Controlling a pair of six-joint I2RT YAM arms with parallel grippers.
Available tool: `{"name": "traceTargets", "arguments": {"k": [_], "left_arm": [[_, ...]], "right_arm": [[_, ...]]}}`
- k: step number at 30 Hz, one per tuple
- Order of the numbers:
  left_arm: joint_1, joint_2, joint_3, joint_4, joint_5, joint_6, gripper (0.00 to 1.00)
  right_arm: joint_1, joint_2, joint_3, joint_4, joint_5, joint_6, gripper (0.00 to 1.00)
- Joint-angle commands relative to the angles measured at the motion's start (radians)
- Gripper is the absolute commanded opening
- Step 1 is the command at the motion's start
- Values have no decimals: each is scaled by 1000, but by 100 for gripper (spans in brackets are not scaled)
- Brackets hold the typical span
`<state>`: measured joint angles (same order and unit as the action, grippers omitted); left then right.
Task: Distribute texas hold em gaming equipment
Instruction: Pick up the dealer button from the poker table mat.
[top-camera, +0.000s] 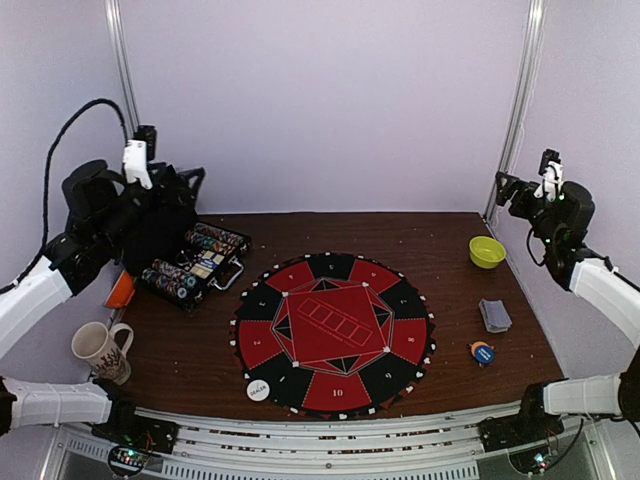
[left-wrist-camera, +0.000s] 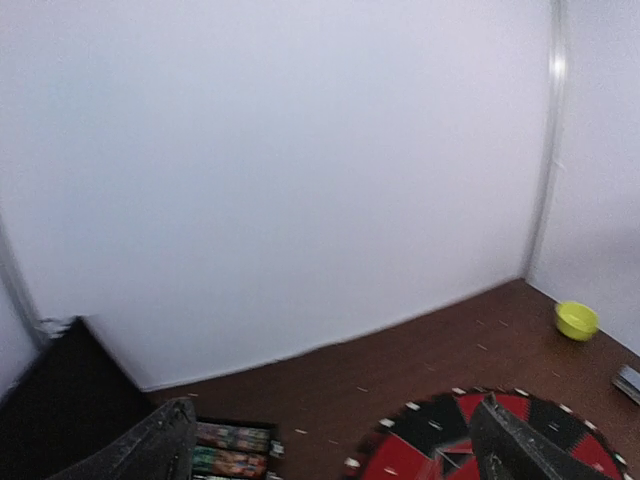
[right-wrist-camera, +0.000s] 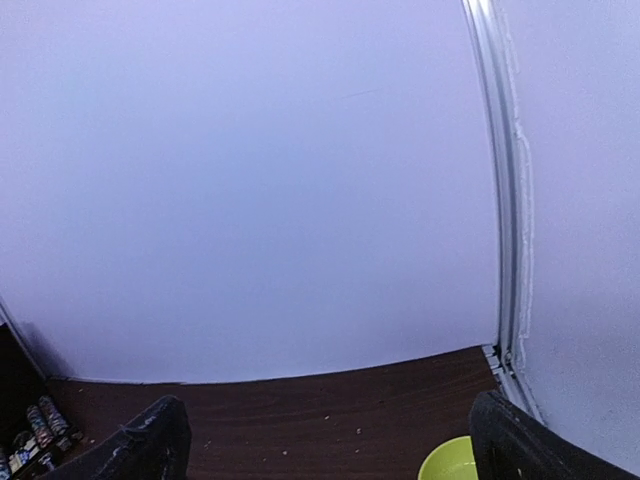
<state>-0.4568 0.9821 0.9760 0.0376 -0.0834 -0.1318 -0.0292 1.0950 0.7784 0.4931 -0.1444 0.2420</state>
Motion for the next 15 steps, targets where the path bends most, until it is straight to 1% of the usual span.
{"name": "traceTargets", "arguments": {"k": [1,3,5,8,10,11,12,15], "left_arm": [[-238,143,143,-545,95,-118,98],[-382,216,187,-683,84,-181,98],[-521,284,208,-791,62,-245,98],[-672,390,227,-942,69,-346,98],[-731,456,215,-1007,78,-382,98],[-743,474,192,-1021,91,-393,98],[-746,486,162,-1019,108,-404,98],[-744,500,66,-962,99,-413,98]], "right_arm": [[68,30,118,-324,-173,34,100],[132,32,155,-411,-155,23,100],[201,27,166,-455,-129,13,100],[302,27,166,-495,-98,-13,100],[364,39,169,-516,-77,-29,100],[395,47,168,-522,-71,-33,100],[414,57,169,-526,-72,-41,100],[468,90,183,-553,-62,-79,100]]}}
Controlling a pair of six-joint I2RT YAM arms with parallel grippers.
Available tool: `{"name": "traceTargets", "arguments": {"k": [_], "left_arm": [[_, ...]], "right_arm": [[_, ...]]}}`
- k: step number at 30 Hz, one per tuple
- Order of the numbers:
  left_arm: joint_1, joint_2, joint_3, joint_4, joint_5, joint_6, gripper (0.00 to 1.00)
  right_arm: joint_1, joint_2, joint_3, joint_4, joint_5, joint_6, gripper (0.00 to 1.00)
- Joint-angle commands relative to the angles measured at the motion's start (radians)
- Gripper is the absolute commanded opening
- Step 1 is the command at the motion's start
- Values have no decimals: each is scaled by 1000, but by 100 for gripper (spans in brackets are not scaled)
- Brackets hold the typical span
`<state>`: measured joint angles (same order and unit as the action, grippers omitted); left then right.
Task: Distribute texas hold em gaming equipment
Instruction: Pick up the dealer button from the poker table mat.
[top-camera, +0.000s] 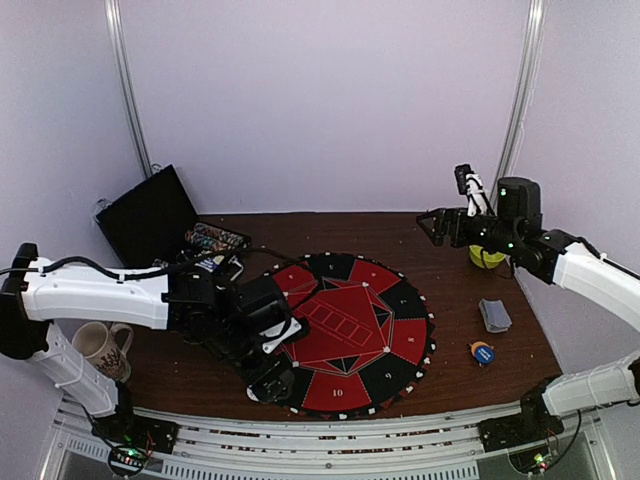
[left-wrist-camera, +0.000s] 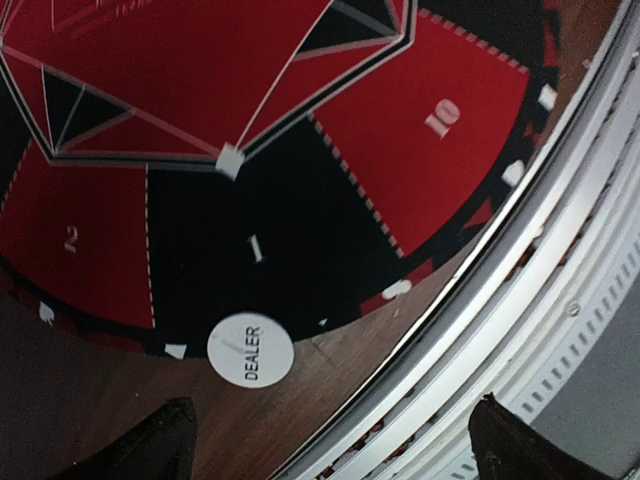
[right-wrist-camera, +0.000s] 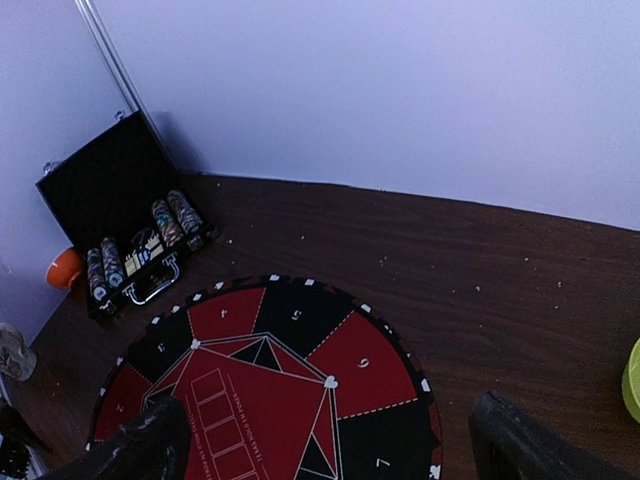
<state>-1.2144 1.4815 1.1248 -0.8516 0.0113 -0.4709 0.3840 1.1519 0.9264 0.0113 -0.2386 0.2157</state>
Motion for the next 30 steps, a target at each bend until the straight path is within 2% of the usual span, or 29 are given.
{"name": "traceTargets", "arguments": {"k": [1,3,6,11,17,30], "left_arm": [[13,3,-108,-40,-2,-70,98],[20,12,-158,19,6,-64,95],[35,26,-213,84,46,-64,86],[65,32,-270,134,63,-51,84],[72,83,-243,179,43,-1,77],[115,164,-170,155,11,85,66]], "right_arm": [[69,44,41,-81,39,-62,100],[88,57,44,-93,52,-74,100],[104,64,34,-93,63,-82,100],[117,70,12,-71,68,-82,100],[125,95,11,-69,73,-78,100],[135,130,20,-84,92,-93,100]]}}
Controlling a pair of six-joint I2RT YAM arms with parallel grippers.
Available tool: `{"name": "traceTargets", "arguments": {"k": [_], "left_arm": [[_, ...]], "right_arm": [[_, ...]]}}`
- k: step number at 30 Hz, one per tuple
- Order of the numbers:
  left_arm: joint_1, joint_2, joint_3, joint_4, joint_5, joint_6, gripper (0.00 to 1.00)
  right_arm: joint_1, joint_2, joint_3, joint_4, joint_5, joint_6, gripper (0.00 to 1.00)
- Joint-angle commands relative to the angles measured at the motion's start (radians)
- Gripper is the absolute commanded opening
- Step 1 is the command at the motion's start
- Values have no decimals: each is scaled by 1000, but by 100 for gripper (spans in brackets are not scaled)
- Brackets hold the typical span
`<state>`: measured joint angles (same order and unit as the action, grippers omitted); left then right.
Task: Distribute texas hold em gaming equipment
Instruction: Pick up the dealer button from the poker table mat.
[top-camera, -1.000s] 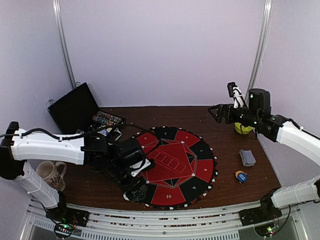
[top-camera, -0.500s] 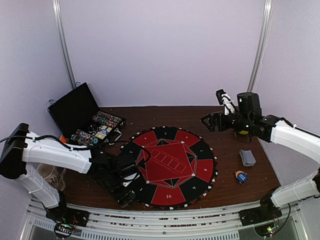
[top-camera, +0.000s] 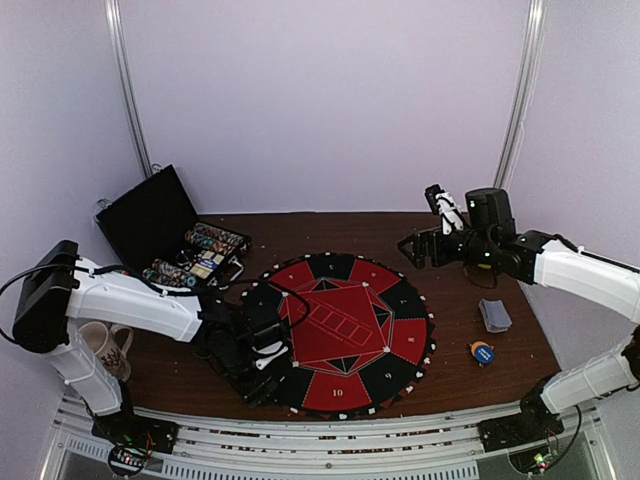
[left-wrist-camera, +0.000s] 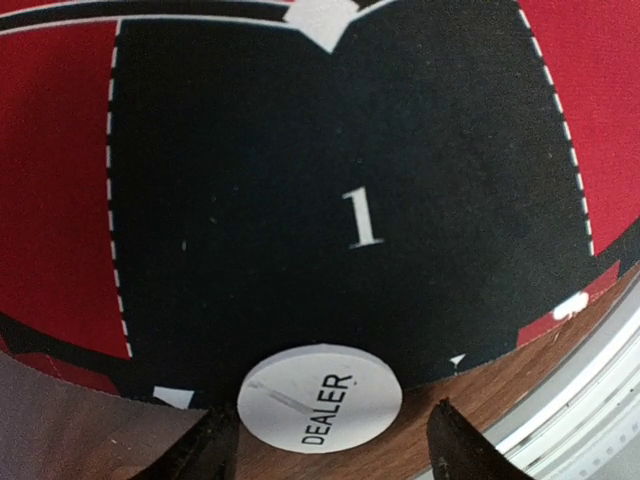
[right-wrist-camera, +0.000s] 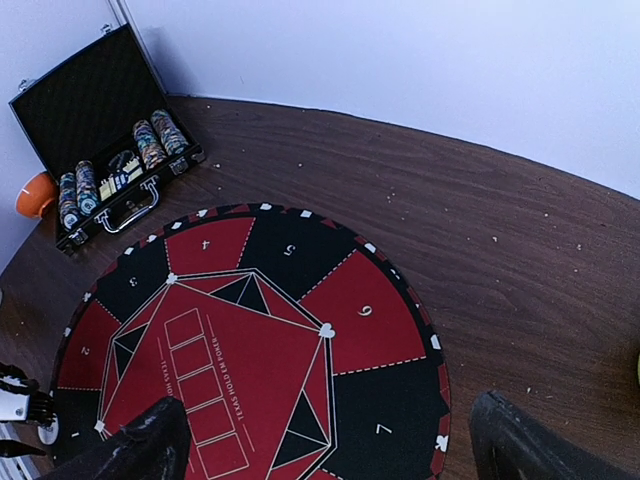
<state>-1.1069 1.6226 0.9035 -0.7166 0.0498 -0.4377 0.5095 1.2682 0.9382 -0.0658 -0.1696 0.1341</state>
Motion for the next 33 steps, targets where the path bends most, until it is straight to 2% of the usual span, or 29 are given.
{"name": "traceTargets", "arguments": {"k": [1,6,10,14,17,24,28,33], "left_arm": [[8,30,57,17,-35,59,65],[8,52,58,8,-15,81,61],[8,59,63,17,-57,83,51],[7,76,88,31,-82,83,59],[7,73,103,36,-97,91,59],[7,77,107,54,-109,111,45],[7,78,118,50,-98,107,32],[7,32,113,5,-63,77,27]], "right_arm": [[9,18,11,-10,23,-13,100],[10,28,23,-25,29,-27,100],[11,32,26,-23,34,-34,100],[12,47,40,-32,24,-34,100],[13,53,43,-33,23,-39,100],[13,63,53,-53,27,-55,100],[14,59,47,-61,33,-62,100],[14,57,39,-60,29,-65,100]]}}
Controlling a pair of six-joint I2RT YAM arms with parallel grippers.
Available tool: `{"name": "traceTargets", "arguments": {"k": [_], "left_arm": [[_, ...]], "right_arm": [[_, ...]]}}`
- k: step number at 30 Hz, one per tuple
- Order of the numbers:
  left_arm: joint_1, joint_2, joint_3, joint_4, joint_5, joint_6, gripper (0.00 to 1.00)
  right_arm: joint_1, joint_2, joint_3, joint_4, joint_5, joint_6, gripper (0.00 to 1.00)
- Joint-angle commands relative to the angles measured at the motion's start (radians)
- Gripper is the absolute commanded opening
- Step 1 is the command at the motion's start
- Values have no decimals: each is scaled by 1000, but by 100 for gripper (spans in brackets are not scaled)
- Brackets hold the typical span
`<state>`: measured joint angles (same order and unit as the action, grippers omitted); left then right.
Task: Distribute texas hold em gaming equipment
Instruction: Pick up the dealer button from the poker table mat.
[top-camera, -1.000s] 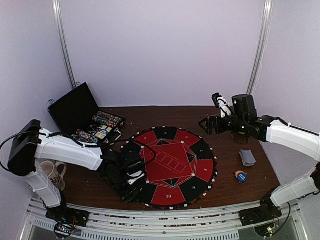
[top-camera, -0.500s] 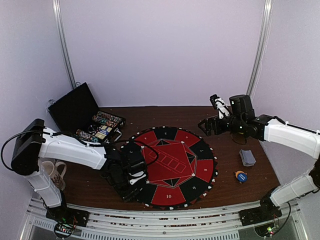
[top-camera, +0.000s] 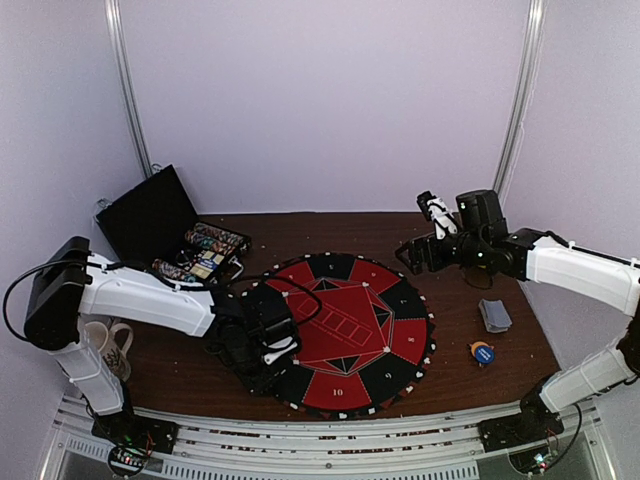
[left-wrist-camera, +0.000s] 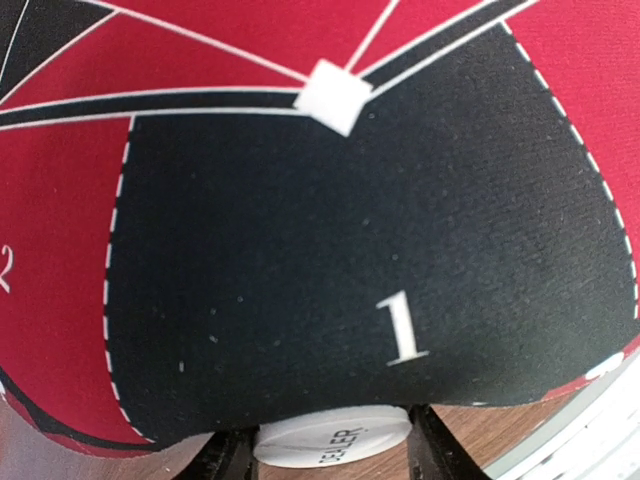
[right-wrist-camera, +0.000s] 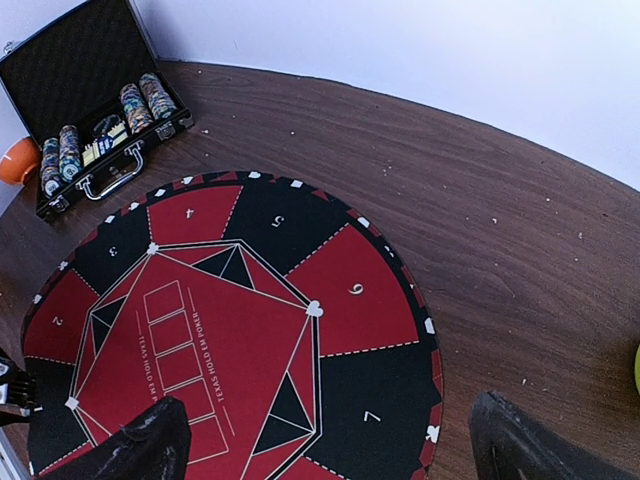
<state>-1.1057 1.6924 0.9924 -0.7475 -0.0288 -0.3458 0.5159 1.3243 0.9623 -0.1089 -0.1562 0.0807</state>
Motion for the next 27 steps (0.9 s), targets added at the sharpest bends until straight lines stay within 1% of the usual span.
{"name": "traceTargets", "arguments": {"k": [1,5,9,13,17,21,25,27], "left_arm": [[6,-51,22,23,18,-23,25],[6,-92,27,-42,31,-48,22],[6,-128,32,-106,56,-71,22],[9,-153,67,-149,25,-72,22],[61,-136,169,-160,37,-33,22],[128,-91,279,-161,24,47,22],[203,17,428,-161,1,156,22],[242,90,541,-161,-3,211,22]], "right_arm": [[7,3,15,-15,15,-12,100],[8,15,30,-14,6,-9,100],[9,22,39,-6,-6,-3,100],[9,23,47,-2,-8,4,100],[9,16,58,-2,-6,19,100],[9,17,80,-32,10,34,100],[9,32,111,-84,29,39,100],[8,36,120,-100,47,47,100]]}}
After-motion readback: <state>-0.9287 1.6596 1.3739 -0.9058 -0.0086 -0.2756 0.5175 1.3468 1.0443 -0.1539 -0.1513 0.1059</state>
